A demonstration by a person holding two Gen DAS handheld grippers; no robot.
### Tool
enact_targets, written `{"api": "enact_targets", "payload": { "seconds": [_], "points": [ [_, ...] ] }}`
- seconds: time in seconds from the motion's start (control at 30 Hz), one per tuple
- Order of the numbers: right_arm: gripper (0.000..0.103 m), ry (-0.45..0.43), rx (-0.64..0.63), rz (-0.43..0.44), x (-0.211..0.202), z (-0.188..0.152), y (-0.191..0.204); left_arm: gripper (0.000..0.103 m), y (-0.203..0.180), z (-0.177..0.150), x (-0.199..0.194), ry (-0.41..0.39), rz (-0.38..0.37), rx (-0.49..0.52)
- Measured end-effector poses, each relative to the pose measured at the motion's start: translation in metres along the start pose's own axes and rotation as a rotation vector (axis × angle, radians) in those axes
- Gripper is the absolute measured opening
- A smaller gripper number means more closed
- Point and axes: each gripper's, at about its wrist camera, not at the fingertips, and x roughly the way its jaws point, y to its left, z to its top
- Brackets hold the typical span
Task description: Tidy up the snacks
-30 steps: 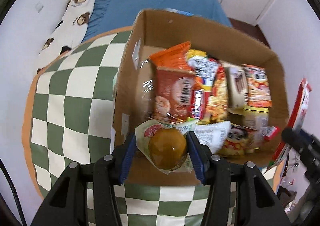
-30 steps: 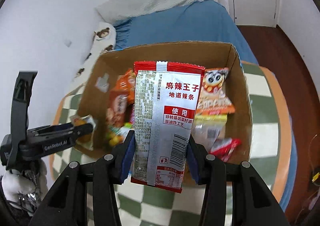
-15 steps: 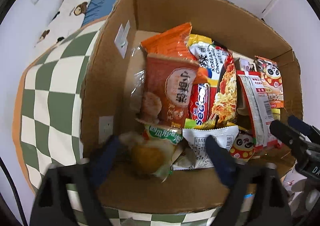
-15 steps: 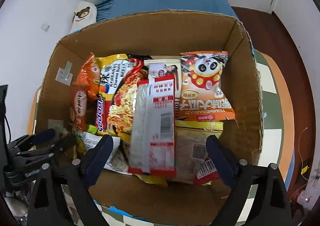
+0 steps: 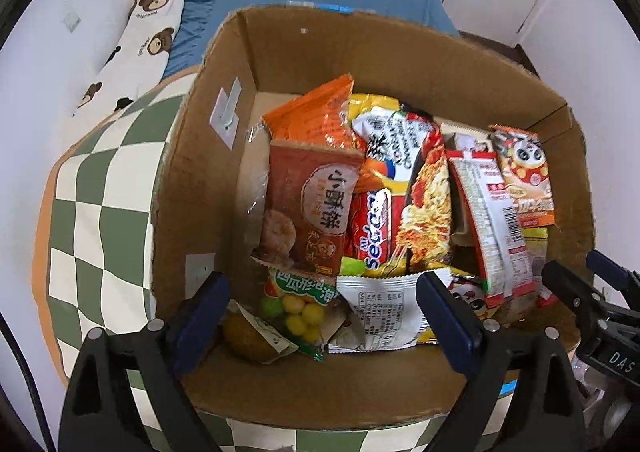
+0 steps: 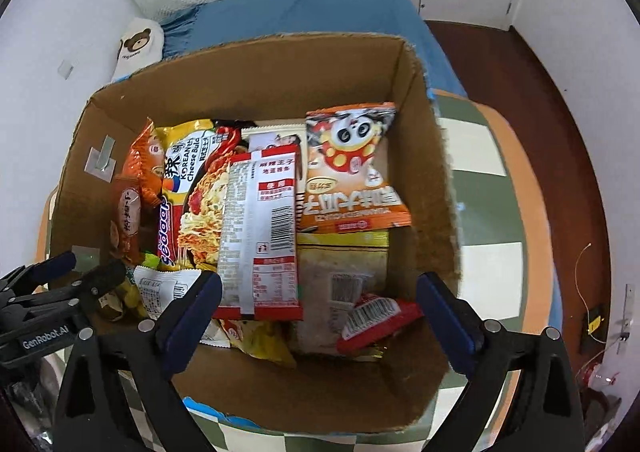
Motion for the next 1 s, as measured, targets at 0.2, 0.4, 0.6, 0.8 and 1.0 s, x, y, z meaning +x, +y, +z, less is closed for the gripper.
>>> {"api": "enact_targets", "payload": {
  "seconds": [0.2,0.4,0.6,0.8,1.0],
  "points": [
    [0.1,-0.057,0.01,-0.013,-0.027,-0.011,-0.003,0.095,-0.004,-0.007,-0.033,-0.077,-0.011,-0.007],
    [0.1,-0.142,0.003,-0.022,-0.069,-0.032,0.0,0.095,-0.003,-0.029,-0.074,-0.154,-0.041,-0.002],
    [0.102,-0.216,-0.006,-0.016,-0.113,-0.06,0.008,0.095,-0.003,-0.062,-0.116,-0.228,-0.061,0.006],
    [0.102,-0.294,-0.016,0.001,-0.168,-0.095,0.016,0.095,-0.003,-0.096,-0.159,-0.293,-0.062,0.016],
    [0.102,-0.355,-0.023,0.007,-0.216,-0.129,0.023,0.095,-0.002,-0.128,-0.195,-0.345,-0.057,0.032]
  ]
}}
